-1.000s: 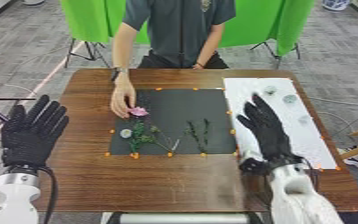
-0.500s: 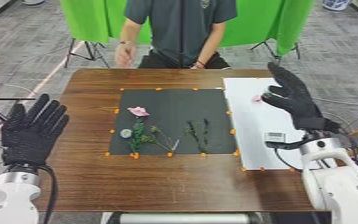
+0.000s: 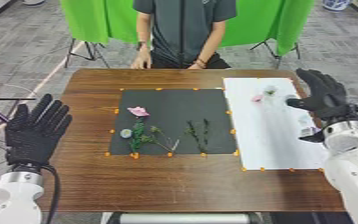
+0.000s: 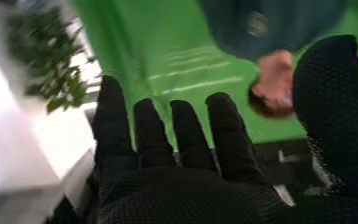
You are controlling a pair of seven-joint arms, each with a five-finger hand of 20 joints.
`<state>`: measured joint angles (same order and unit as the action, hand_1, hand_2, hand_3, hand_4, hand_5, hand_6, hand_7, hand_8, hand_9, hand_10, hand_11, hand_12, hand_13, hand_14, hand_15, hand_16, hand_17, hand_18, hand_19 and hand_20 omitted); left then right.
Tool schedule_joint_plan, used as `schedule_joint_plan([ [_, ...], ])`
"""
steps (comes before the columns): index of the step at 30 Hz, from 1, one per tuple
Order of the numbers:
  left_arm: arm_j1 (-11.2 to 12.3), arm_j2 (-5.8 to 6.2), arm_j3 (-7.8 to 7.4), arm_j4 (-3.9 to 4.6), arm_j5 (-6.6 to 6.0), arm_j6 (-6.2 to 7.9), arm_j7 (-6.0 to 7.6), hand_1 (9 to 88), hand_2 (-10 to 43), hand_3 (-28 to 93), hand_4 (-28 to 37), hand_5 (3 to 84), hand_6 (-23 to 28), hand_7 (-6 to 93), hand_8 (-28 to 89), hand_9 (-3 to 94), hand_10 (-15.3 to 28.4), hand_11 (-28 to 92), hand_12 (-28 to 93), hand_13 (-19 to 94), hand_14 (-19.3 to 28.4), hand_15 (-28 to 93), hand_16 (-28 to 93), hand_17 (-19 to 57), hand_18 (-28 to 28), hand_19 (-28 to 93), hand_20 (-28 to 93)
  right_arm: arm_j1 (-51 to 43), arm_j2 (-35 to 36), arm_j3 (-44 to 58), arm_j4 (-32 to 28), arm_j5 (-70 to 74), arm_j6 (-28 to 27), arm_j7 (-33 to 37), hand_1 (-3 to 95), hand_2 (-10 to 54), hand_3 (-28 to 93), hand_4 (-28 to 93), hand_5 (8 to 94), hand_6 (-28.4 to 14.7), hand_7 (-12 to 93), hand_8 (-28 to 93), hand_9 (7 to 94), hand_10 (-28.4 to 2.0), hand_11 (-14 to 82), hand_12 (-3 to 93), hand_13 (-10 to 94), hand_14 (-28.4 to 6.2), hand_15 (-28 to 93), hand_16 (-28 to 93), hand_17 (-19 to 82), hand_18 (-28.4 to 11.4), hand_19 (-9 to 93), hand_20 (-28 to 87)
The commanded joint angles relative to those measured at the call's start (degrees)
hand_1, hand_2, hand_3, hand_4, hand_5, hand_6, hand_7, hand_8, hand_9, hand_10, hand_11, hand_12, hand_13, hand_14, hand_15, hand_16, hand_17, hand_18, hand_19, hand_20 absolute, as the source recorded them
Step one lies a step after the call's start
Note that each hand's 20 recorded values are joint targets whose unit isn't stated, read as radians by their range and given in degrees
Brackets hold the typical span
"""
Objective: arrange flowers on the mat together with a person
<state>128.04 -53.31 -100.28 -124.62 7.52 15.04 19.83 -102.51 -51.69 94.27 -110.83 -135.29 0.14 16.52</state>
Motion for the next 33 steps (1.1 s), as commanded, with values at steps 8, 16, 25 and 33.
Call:
schedule_joint_plan([
  [8,-1.70,-0.85,3.38,0.99,0.89,-2.32,-3.54,24.1,15.1,70,-28.3,44.0,6.0,7.5,-9,37.5,12.8,15,4,27,11.0,17,-7,-1.9,10.0,22,9,4.77,1.18,-3.04,10.20,0.37,-7.29,6.99,33.4,-9.5,81,-28,30.5,-4.6,15,-12,28.3,-14.6,7.2,13.8,24,-12.3,24,9,14,-16.8,58,11],
  [16,-2.91,-0.72,4.07,0.99,1.11,-2.46,-2.52,24.6,14.9,70,-28.3,43.5,6.1,7.5,-9,36.7,12.9,15,4,26,11.1,17,-7,-2.1,10.2,22,9,3.99,-0.30,-4.02,13.20,1.08,-13.27,4.74,40.3,-9.5,83,-28,34.9,-2.3,22,-15,34.3,-11.0,12.3,16.4,29,-10.3,31,10,17,-16.9,64,14],
  [25,-2.94,-1.15,3.88,0.82,-0.40,-1.14,-1.74,24.7,14.8,70,-28.3,43.7,6.2,7.8,-9,36.8,12.8,15,4,26,11.5,17,-6,-2.2,10.3,22,9,1.60,-1.59,-6.90,14.02,-0.28,-8.88,4.32,53.0,-9.5,74,-28,49.7,4.7,38,-21,53.3,-8.5,30.8,25.0,50,-5.8,47,28,24,-16.7,72,29],
  [33,-3.02,-1.35,3.71,0.98,0.03,-1.28,-2.26,24.4,14.8,71,-28.3,44.1,6.2,8.1,-9,36.9,12.9,15,4,26,12.4,18,-6,-2.4,10.7,22,10,0.02,-1.67,-8.81,12.24,1.39,-3.43,4.83,55.3,-9.5,68,-28,57.5,2.7,54,-6,67.9,-7.1,25.1,46.0,60,-3.3,46,40,27,-16.9,70,34],
])
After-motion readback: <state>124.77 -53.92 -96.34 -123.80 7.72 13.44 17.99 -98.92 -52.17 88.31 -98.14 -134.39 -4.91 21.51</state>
